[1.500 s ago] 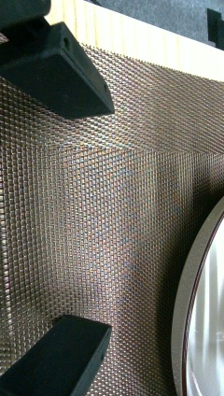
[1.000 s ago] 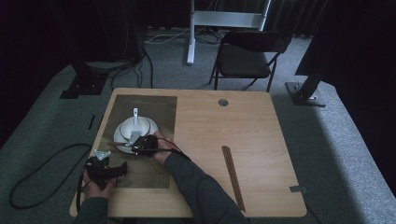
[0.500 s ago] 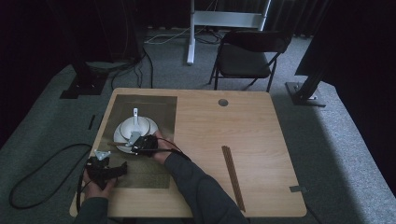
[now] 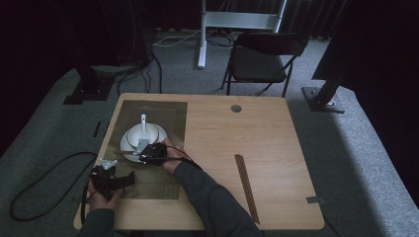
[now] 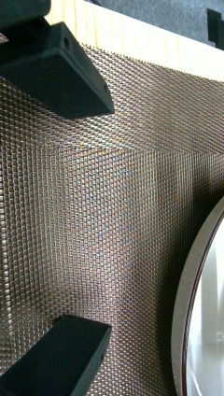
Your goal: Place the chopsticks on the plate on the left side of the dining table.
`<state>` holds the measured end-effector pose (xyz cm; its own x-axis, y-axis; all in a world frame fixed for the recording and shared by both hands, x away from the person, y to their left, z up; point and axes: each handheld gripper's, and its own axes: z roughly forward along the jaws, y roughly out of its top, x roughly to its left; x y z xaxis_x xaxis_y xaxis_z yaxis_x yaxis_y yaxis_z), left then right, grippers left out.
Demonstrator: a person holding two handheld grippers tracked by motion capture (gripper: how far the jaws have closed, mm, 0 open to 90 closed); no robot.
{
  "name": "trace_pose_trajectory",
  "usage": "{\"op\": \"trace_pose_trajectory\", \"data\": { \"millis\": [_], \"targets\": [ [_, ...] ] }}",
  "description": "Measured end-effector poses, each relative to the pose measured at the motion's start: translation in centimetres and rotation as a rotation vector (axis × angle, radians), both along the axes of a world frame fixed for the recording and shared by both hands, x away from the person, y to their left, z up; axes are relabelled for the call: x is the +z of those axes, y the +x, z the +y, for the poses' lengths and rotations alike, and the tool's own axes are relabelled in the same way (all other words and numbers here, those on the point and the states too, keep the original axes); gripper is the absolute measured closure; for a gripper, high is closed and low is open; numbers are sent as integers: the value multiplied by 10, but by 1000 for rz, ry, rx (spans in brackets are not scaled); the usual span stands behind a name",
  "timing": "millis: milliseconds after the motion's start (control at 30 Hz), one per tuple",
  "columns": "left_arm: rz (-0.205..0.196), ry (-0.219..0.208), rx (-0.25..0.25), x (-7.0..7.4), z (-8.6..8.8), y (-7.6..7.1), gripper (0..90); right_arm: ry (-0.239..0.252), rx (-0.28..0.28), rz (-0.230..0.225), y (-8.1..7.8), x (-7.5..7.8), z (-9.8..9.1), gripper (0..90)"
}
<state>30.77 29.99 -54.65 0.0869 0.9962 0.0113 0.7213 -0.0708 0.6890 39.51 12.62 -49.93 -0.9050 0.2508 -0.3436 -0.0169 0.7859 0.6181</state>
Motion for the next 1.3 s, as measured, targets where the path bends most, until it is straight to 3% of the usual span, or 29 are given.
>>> {"op": "trace_pose_trajectory", "data": {
  "millis": [467, 833, 1300],
  "targets": [
    [0, 0, 0, 0, 0, 0, 1, 21, 9, -7, -4, 3, -10, 850],
    [0, 0, 0, 0, 0, 0, 1, 61, -11, -8, -6, 15, -28, 828],
    [0, 0, 0, 0, 0, 0, 1, 83, -114, 3, -9, 20, -53, 808]
  ]
}}
